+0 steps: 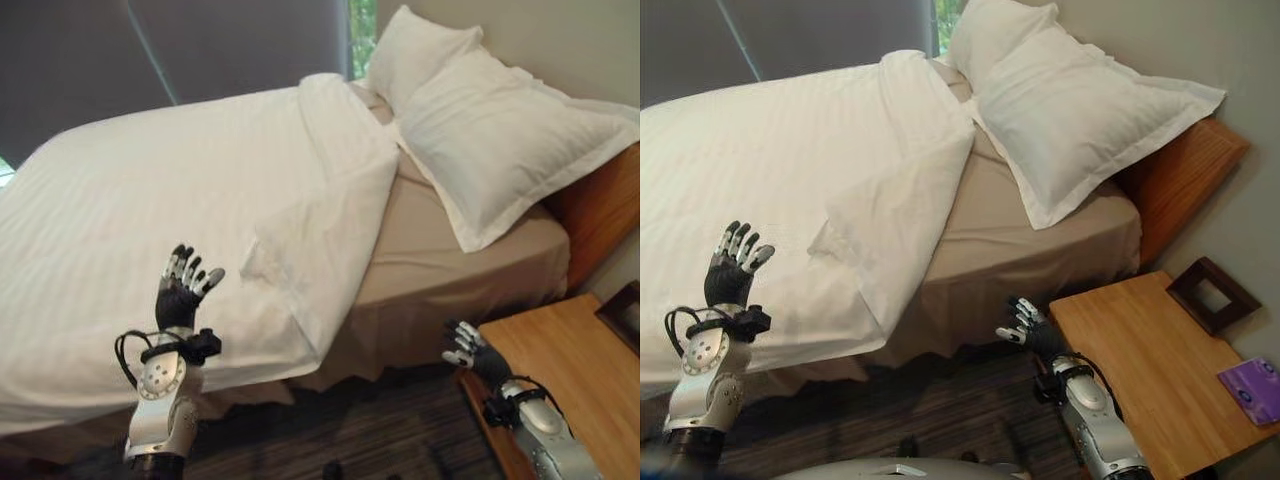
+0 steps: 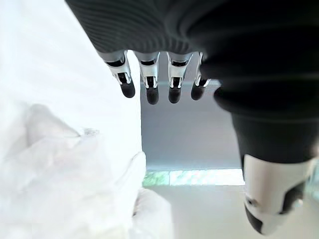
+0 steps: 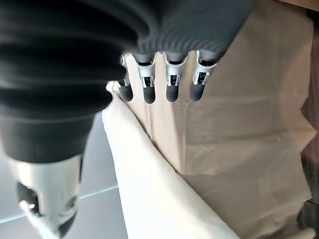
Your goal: Making the bed.
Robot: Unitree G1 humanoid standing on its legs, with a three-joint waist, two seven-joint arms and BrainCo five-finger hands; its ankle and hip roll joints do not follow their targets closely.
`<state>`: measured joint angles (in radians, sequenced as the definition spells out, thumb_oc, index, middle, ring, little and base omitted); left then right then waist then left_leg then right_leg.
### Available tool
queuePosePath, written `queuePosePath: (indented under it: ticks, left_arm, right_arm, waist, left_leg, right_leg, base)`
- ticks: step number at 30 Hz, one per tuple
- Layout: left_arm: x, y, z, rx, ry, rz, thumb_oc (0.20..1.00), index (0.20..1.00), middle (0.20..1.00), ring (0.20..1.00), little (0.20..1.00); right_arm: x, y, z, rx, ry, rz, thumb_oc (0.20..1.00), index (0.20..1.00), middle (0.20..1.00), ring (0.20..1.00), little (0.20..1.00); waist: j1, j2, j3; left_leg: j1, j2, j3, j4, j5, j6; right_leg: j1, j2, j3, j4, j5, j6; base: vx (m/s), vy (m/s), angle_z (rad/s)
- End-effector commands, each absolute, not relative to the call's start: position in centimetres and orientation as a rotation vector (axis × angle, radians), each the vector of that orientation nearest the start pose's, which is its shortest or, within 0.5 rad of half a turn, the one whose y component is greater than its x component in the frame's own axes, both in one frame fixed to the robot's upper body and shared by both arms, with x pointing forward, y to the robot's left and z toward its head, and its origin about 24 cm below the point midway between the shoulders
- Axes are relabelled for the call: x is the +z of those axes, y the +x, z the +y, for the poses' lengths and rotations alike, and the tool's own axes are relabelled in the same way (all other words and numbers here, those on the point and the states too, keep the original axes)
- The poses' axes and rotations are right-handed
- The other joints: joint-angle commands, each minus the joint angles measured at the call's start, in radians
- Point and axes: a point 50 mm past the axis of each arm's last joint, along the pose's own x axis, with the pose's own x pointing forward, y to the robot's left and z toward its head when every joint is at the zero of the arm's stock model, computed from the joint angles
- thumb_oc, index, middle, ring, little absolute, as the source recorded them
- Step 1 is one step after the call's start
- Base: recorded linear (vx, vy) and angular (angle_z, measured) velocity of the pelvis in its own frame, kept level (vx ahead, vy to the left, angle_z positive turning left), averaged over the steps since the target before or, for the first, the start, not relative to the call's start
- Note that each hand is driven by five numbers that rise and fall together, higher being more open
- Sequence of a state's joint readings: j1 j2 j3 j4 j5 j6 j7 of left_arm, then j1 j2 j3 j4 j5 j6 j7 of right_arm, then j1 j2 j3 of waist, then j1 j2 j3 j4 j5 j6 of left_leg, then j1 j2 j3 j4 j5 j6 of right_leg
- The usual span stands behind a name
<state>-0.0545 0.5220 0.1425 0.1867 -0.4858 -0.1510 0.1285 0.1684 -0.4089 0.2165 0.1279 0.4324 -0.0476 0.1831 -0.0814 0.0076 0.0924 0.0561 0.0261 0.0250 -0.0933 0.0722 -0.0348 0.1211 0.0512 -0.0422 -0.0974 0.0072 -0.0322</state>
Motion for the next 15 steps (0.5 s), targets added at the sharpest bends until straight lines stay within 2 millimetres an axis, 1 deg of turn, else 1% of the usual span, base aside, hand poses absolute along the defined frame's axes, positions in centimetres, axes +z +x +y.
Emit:
queuePosePath:
  ticks: [1, 3, 5, 6, 8, 9, 10, 11, 15]
  left_arm:
    - [10.4, 26.7, 31.9, 0.403, 0.149, -0.182, 1.0, 1.0, 1.0, 1.0, 1.0]
    - [10.9, 27.4, 32.5, 0.42, 0.186, -0.175, 1.0, 1.0, 1.0, 1.0, 1.0]
    - [10.9, 28.1, 33.5, 0.442, 0.206, -0.136, 1.0, 1.0, 1.0, 1.0, 1.0]
    - [10.2, 28.7, 33.9, 0.454, 0.127, -0.1, 1.0, 1.0, 1.0, 1.0, 1.0]
    - [9.5, 29.0, 34.1, 0.461, 0.052, -0.073, 1.0, 1.0, 1.0, 1.0, 1.0]
    - [9.2, 29.5, 34.6, 0.493, 0.014, -0.038, 1.0, 1.0, 1.0, 1.0, 1.0]
    - [9.2, 29.6, 34.6, 0.491, 0.014, -0.04, 1.0, 1.0, 1.0, 1.0, 1.0]
    - [9.9, 30.1, 35.0, 0.497, 0.028, -0.041, 1.0, 1.0, 1.0, 1.0, 1.0]
    - [10.7, 30.3, 36.9, 0.547, 0.105, 0.005, 1.0, 1.0, 1.0, 1.0, 1.0]
  right_arm:
    - [-0.2, 20.8, -17.8, 0.353, 0.062, 0.227, 1.0, 1.0, 1.0, 1.0, 1.0]
    - [-0.2, 20.6, -17.7, 0.368, 0.056, 0.232, 1.0, 1.0, 1.0, 1.0, 1.0]
    - [-0.4, 20.3, -17.8, 0.373, 0.056, 0.241, 1.0, 1.0, 1.0, 1.0, 1.0]
    - [-0.6, 20.1, -17.9, 0.372, 0.052, 0.257, 1.0, 1.0, 1.0, 1.0, 1.0]
    - [-0.9, 19.7, -18.0, 0.363, 0.05, 0.276, 1.0, 1.0, 1.0, 1.0, 1.0]
    - [-1.3, 19.4, -18.2, 0.354, 0.042, 0.298, 1.0, 1.0, 1.0, 1.0, 1.0]
    - [-1.3, 19.4, -18.3, 0.353, 0.042, 0.297, 1.0, 1.0, 1.0, 1.0, 1.0]
    - [-1.6, 19.2, -18.5, 0.343, 0.034, 0.314, 1.0, 1.0, 1.0, 1.0, 1.0]
    - [-2.0, 18.7, -19.0, 0.334, 0.016, 0.337, 1.0, 1.0, 1.0, 1.0, 1.0]
  waist:
    - [-0.013, -0.014, -0.029]
    - [-0.021, -0.015, -0.033]
    - [-0.033, -0.015, -0.036]
    - [-0.048, -0.015, -0.036]
    - [-0.059, -0.014, -0.038]
    - [-0.075, -0.014, -0.035]
    - [-0.073, -0.014, -0.035]
    - [-0.085, -0.012, -0.034]
    - [-0.1, -0.012, -0.029]
  left_leg:
    - [-0.003, 0.003, 0.038, 0.006, -0.001, -0.024]
    - [0.0, 0.002, 0.049, 0.006, -0.01, -0.021]
    - [-0.001, 0.002, 0.063, 0.006, -0.018, -0.019]
    - [-0.007, 0.002, 0.076, 0.006, -0.024, -0.018]
    - [-0.016, 0.004, 0.088, 0.006, -0.029, -0.017]
    - [-0.027, 0.005, 0.098, 0.006, -0.03, -0.018]
    - [-0.028, 0.006, 0.099, 0.006, -0.03, -0.018]
    - [-0.036, 0.007, 0.11, 0.006, -0.033, -0.019]
    - [-0.053, 0.013, 0.132, 0.006, -0.035, -0.02]
  right_leg:
    - [-0.033, -0.071, 0.03, 0.01, 0.001, 0.108]
    - [-0.036, -0.071, 0.037, 0.01, -0.001, 0.113]
    - [-0.045, -0.071, 0.049, 0.01, 0.001, 0.12]
    - [-0.058, -0.071, 0.061, 0.01, 0.006, 0.127]
    - [-0.074, -0.071, 0.07, 0.01, 0.01, 0.131]
    - [-0.091, -0.07, 0.079, 0.01, 0.015, 0.136]
    - [-0.093, -0.07, 0.08, 0.01, 0.015, 0.136]
    - [-0.107, -0.069, 0.089, 0.01, 0.02, 0.14]
    - [-0.138, -0.065, 0.106, 0.01, 0.03, 0.147]
  base:
    - [0.08, 0.081, -0.19]
    - [0.06, 0.076, -0.17]
    - [0.05, 0.089, -0.22]
    - [0.03, 0.092, -0.32]
    - [0.01, 0.093, -0.29]
    - [0.0, 0.077, -0.27]
    - [0.0, 0.092, -0.26]
    - [0.01, 0.052, -0.12]
    - [0.01, 0.047, -0.22]
